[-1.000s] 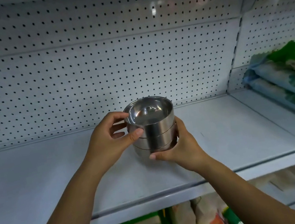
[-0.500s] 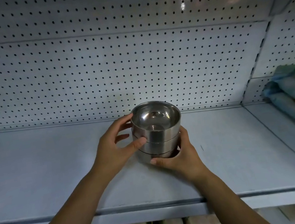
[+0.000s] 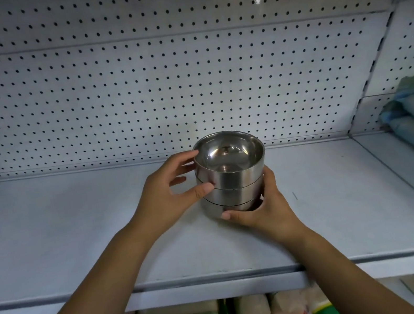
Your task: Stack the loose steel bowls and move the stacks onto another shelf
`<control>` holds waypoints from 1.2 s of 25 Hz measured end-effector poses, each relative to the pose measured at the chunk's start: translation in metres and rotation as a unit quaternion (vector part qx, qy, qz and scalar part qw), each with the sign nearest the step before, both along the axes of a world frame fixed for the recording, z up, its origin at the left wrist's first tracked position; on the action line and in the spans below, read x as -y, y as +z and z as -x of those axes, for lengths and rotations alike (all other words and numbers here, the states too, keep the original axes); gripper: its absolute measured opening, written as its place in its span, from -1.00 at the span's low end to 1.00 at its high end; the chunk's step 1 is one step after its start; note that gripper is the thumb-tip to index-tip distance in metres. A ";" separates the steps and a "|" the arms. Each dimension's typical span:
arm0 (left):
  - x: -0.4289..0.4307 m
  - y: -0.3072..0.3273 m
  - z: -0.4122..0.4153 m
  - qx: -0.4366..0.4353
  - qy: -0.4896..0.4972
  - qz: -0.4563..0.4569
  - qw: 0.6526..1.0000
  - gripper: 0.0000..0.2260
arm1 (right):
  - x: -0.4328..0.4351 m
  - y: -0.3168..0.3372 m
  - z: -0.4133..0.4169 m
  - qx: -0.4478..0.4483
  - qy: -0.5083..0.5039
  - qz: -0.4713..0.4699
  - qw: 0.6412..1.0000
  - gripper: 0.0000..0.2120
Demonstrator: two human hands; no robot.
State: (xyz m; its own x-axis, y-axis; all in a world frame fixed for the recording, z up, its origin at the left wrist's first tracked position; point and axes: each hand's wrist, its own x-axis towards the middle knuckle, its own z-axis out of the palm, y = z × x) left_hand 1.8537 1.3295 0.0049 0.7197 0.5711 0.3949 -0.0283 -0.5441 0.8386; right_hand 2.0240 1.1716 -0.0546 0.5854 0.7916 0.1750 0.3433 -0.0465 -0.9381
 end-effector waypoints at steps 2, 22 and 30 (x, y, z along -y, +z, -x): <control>-0.013 0.006 0.001 -0.028 0.007 -0.031 0.999 -0.48 | -0.012 0.005 0.000 0.018 -0.003 0.017 1.000 0.13; -0.138 0.032 0.010 -0.263 0.077 -0.232 0.933 -0.34 | -0.162 0.033 -0.002 0.062 -0.030 0.094 0.993 0.03; -0.141 0.032 0.011 -0.283 0.080 -0.256 0.921 -0.34 | -0.158 0.041 -0.003 0.114 -0.030 0.131 0.984 0.05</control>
